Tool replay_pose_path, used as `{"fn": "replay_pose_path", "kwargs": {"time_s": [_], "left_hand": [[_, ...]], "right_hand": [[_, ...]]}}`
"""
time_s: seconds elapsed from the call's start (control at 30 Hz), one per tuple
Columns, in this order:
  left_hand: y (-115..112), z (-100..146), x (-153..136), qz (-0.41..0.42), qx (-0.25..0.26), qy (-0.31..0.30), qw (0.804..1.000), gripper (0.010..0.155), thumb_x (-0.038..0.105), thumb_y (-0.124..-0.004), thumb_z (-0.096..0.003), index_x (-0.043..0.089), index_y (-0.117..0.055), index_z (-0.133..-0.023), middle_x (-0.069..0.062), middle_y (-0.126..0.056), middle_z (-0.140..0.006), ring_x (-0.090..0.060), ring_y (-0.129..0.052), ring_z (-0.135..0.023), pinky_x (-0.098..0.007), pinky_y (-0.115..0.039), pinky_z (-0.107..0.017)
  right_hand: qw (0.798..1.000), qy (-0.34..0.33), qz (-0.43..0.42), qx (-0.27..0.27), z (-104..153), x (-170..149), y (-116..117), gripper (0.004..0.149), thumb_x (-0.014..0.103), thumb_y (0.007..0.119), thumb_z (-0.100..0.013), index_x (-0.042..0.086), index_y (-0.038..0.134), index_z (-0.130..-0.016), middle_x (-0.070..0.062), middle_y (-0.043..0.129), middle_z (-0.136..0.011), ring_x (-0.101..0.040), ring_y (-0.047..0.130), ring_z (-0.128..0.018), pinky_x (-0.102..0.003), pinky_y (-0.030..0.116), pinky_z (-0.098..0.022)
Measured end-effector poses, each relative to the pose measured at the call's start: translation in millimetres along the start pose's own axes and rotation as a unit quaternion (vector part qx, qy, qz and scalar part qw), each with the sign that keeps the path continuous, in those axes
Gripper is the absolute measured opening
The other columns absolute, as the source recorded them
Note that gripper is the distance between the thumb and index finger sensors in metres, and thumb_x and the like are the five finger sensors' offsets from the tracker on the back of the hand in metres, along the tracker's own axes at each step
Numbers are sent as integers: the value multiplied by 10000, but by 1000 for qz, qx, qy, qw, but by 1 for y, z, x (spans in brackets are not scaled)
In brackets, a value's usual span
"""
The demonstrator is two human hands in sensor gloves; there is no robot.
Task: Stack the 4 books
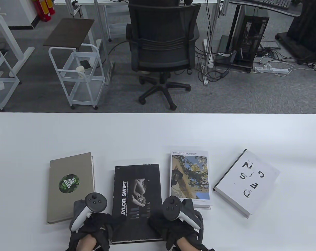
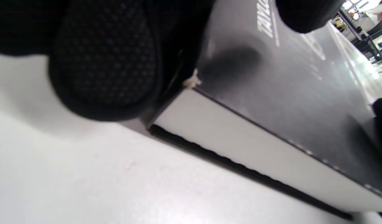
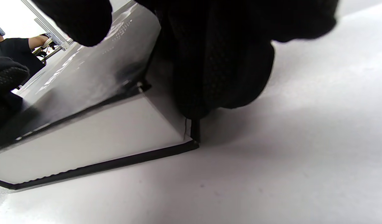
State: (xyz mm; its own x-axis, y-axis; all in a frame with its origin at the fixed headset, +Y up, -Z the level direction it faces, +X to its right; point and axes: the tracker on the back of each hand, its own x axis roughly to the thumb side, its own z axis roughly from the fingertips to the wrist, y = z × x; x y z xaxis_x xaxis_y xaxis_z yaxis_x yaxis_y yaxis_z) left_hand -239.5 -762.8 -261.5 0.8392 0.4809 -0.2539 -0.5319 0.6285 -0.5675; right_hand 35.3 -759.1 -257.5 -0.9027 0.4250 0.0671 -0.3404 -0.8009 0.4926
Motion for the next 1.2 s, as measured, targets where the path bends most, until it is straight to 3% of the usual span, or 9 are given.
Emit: {"fn": "replay_pose_path", "kwargs": {"time_s": [0.33,0.53,0.67,0.9,1.2], "left_hand": [[2,0,-10,78,-24,-16,997,811,645,-625,-481,-63,-699,-869,-242,-931,-714,-217,-1099,-278,-467,-891,-256],[4,1,-8,92,-22,-37,995,838,641,-623,-489,-3,-506,-1013,-180,-827,-798,-147,-1002,-267,-452,-865,-303],[14,6,-9,122,-9,-64,990,821,614,-659,-491,33,-477,-1041,-144,-823,-799,-160,-987,-270,-463,-855,-320],[18,8,-11,151,-15,-86,985,813,529,-770,-486,9,-472,-1037,-155,-826,-846,-166,-995,-238,-457,-865,-303],[16,4,-7,138,-2,-101,985,750,435,-716,-515,-28,-430,-1031,-241,-767,-875,-153,-972,-187,-444,-872,-270]], "right_hand": [[1000,7,-19,0,-1,-4,-1,768,595,589,-627,-94,754,-923,-130,997,-632,-275,996,-370,-263,831,-229],[1000,12,-11,-3,0,-4,-2,760,593,584,-629,-84,747,-932,-123,995,-639,-273,996,-376,-262,831,-233],[1000,12,-13,0,0,-4,-2,758,592,573,-632,-80,752,-934,-125,998,-638,-277,995,-377,-265,831,-235],[1000,9,-11,2,-1,-4,-2,758,593,569,-634,-76,753,-938,-128,998,-642,-283,994,-381,-269,831,-239],[1000,5,5,-5,1,0,-2,762,587,579,-636,-87,723,-960,-139,991,-657,-291,990,-395,-275,829,-249]]}}
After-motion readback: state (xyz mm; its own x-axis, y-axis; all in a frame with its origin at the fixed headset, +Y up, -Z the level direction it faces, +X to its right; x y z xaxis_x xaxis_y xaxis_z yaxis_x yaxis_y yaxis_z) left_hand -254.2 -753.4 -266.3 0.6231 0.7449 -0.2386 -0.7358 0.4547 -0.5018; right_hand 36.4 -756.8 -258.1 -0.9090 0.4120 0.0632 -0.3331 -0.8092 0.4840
